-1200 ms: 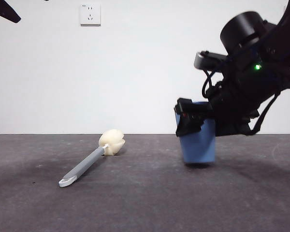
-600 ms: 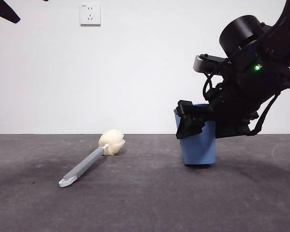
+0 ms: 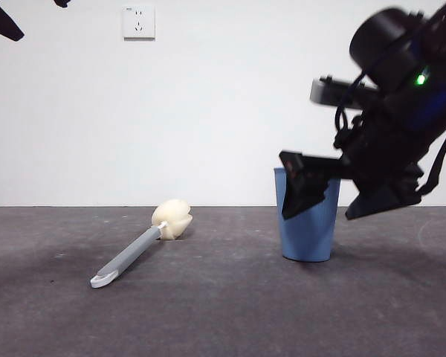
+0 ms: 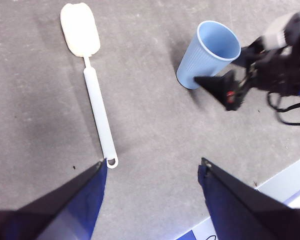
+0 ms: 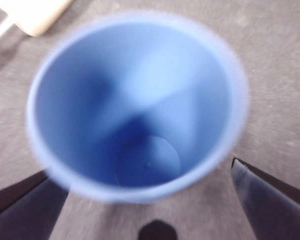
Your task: Pick up the cup brush,pick up the cup,insert the brush into the cup,clean the cup,put the cup brush back,put the cup back to the fixed position on the table
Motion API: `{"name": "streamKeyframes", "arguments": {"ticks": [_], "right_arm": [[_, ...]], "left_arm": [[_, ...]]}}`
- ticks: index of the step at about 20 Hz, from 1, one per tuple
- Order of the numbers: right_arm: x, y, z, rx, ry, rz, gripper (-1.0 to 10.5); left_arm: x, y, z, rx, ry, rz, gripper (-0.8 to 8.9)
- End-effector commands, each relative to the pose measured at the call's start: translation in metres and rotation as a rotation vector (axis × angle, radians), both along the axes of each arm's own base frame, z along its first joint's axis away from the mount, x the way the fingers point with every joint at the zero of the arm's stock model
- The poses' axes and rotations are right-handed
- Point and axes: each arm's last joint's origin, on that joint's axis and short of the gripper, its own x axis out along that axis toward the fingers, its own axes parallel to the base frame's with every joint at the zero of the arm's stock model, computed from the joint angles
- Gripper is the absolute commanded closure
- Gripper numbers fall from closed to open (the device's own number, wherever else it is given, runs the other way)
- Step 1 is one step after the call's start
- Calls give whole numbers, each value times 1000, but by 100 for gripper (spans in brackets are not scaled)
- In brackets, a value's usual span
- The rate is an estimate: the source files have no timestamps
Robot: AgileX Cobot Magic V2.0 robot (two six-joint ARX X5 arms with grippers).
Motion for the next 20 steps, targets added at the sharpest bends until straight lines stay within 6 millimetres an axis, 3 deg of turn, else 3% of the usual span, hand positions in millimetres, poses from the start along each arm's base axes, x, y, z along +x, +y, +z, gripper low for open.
{"name": "streamKeyframes", "arguments": {"ticks": [1, 4, 12, 18, 19, 20], "right_arm": [[-9, -3, 11, 0, 18, -5, 402], [-32, -9, 33, 17, 93, -14, 403], [-130, -30, 81, 24, 319, 174, 411], [-165, -46, 106, 156, 361, 222, 417], [-167, -47, 108, 178, 360, 211, 469], [-169, -48, 109, 200, 362, 217, 625]], "left_arm": [[-1, 0, -1, 11, -1, -9, 498], [-1, 0, -2, 18, 13, -11, 498], [-10, 2, -10, 90, 82, -158, 499], [-15, 4, -14, 106, 132, -230, 504], [-16, 4, -14, 111, 143, -230, 519], [-17, 5, -15, 118, 151, -234, 624]]}}
